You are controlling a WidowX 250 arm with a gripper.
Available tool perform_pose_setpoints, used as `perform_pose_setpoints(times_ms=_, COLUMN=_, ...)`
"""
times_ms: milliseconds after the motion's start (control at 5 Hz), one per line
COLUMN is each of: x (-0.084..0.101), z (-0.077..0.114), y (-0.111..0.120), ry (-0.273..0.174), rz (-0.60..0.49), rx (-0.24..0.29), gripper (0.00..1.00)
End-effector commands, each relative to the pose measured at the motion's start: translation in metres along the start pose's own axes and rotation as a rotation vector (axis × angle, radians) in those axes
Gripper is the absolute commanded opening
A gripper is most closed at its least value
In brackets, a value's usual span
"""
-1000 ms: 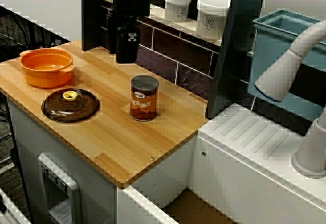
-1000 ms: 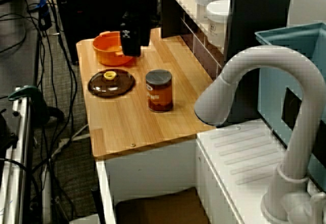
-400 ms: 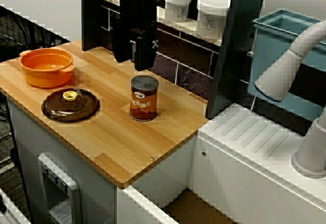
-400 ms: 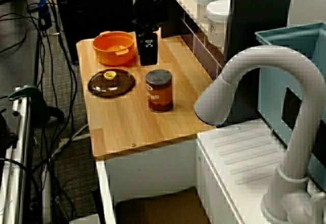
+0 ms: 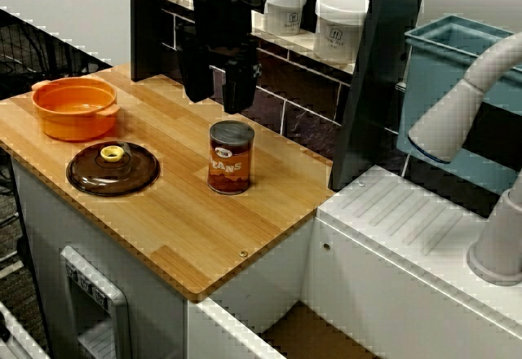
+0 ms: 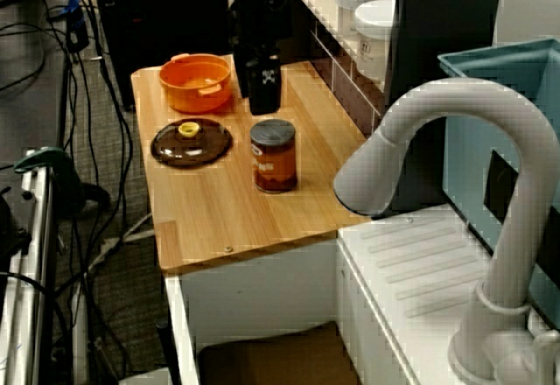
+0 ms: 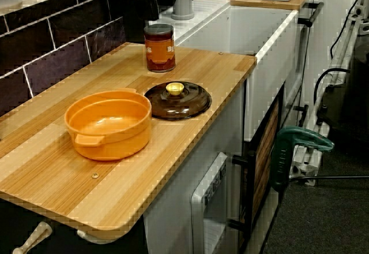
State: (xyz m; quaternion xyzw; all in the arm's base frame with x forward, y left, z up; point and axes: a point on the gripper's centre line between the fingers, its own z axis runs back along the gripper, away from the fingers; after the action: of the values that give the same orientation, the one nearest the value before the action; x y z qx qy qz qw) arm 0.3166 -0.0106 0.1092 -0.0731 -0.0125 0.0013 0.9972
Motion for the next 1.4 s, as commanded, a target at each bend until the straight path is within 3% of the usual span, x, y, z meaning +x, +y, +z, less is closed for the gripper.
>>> perform_pose_setpoints(times_ms=0, x=0.020, z=0.004, y=-0.008, ry=-0.063, rz=0.046, rx=-0.008, gripper=1.00)
perform_pose_setpoints(times_ms=200, x=0.028, z=-0.004, y=-0.010, ry=-0.052, rz=0.071, rx=-0.002, gripper=1.00)
perform_pose_setpoints(times_ms=600, x=0.045, z=-0.009, y=-0.012, ry=-0.096, rz=0.134, rx=0.003, gripper=1.00)
perform_pose_setpoints(times_ms=1200, x=0.039, z=-0.039, y=-0.008, ry=-0.078, rz=0.094, rx=0.059, gripper=1.00)
